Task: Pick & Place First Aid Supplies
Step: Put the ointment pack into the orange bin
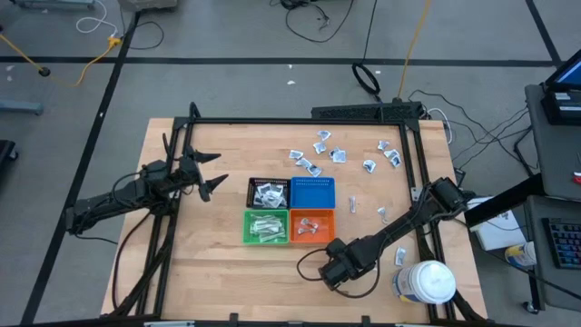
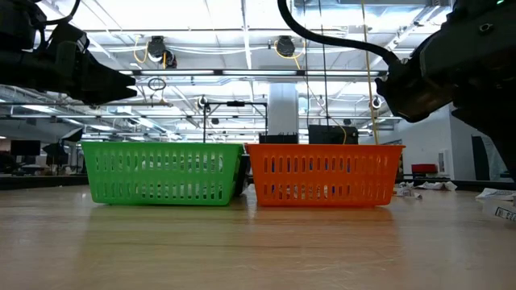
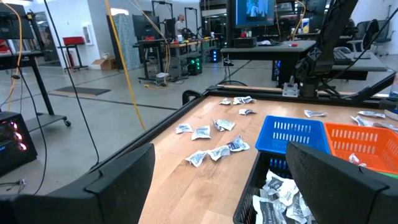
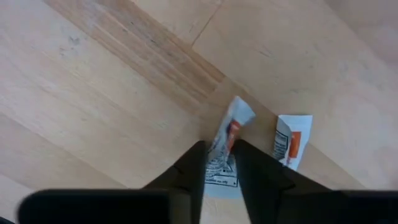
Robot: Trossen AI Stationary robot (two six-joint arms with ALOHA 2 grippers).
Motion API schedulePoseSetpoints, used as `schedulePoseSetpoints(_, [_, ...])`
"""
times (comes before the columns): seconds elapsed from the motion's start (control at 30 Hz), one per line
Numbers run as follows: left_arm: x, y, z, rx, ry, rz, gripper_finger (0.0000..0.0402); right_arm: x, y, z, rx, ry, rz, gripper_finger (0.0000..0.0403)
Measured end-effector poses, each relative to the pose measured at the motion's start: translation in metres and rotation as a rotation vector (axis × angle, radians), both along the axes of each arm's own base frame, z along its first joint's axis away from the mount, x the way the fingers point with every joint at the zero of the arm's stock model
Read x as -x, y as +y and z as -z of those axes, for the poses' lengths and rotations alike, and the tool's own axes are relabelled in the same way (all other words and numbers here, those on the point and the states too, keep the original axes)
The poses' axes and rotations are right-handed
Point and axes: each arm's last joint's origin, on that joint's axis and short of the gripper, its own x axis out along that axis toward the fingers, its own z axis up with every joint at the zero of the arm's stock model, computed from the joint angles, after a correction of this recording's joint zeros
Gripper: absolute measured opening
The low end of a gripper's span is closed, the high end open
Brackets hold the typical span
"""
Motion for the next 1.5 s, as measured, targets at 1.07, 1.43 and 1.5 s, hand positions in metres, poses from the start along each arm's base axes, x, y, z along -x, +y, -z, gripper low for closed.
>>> schedulePoseSetpoints(1.07, [0.000, 0.000, 0.000, 0.000, 0.000, 0.001, 0.0365, 0.019, -0.035, -0.056, -0.039, -0.060, -0.675, 0.0001])
schedulePoseSetpoints(1.43, [0.000, 0.000, 0.000, 0.000, 0.000, 0.000, 0.0365, 0.028, -0.060, -0.072, -0.024, 0.006, -0.838, 0.0000])
schedulePoseSetpoints(1.5, [0.000, 0.000, 0.000, 0.000, 0.000, 0.000, 0.0365, 0.022, -0.066, -0.077, -0.009, -0.022, -0.850, 0.0000])
